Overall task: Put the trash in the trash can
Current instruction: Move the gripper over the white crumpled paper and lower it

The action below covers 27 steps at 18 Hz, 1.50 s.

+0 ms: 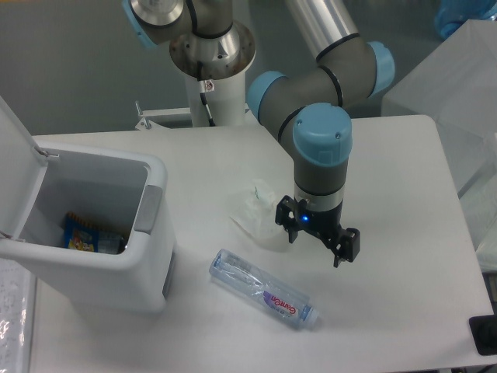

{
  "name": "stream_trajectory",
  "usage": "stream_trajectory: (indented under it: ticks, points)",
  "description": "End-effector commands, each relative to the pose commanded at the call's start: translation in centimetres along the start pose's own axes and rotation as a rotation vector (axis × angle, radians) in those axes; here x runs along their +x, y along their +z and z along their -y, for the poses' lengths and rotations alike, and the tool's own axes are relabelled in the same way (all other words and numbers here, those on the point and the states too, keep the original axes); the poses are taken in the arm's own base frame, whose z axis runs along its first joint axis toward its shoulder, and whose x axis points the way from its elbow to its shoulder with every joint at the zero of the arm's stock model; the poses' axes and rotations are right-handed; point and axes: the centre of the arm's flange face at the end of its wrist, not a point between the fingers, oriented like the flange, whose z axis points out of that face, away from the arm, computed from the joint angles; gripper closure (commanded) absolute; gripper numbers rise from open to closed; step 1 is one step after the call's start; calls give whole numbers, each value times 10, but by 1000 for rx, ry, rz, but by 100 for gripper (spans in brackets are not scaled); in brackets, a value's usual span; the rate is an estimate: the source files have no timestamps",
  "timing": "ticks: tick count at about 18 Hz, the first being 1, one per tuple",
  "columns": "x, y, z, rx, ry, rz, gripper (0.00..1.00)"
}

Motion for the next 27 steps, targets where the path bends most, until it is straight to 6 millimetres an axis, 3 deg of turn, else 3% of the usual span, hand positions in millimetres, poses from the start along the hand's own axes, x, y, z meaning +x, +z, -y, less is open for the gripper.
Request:
stream_trajectory:
  ticks: [12, 16, 20, 24, 27]
  points:
    - [21, 6, -3, -12, -13, -9, 0]
    - [47, 14, -12, -23, -10, -47, 0]
    - [59, 17, -18, -40, -18, -64, 0]
    - [98, 33, -7, -75, -77, -109, 0]
    - [107, 40, -10, -104, -68, -104, 0]
